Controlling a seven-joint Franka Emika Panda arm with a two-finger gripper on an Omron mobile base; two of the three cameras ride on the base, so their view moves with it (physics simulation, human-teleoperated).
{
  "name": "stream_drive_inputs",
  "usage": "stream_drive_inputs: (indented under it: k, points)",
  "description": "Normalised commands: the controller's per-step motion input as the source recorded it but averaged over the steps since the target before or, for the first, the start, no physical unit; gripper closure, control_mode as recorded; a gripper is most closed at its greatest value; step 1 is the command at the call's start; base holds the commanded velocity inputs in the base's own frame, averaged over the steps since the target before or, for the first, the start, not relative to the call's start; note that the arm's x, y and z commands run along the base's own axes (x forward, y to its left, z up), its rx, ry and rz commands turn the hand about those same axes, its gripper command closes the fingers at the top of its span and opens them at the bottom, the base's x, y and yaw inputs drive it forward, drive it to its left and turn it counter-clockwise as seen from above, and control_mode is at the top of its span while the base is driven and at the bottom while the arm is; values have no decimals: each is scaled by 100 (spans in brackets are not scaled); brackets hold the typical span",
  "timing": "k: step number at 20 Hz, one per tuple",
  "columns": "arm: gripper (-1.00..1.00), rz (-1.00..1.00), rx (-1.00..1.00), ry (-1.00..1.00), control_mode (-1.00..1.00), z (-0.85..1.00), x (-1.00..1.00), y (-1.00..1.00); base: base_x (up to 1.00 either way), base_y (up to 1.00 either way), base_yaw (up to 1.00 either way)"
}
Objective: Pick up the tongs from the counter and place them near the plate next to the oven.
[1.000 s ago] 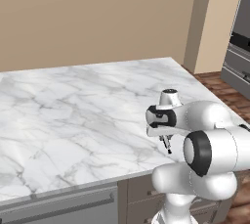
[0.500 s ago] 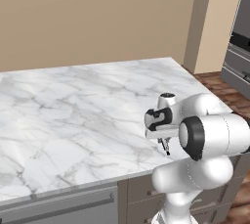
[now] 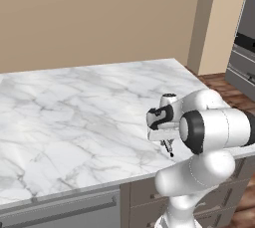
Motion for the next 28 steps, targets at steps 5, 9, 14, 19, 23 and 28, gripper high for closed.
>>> stream_drive_inputs:
  k: [5, 9, 14, 19, 23, 28]
  points:
    - [-100, 0, 0, -4, -100, 0, -3, 0, 0, 0, 0]
    - [-100, 0, 0, -11, -100, 24, -18, 0, 0, 0, 0]
    - [-100, 0, 0, -10, -100, 43, -15, 0, 0, 0, 0]
    - [-100, 0, 0, -5, -100, 53, -6, 0, 0, 0, 0]
    - [-100, 0, 0, -6, -100, 54, -10, -3, 0, 0, 0]
    - [-100, 0, 0, -19, -100, 51, -34, -2, 0, 0, 0]
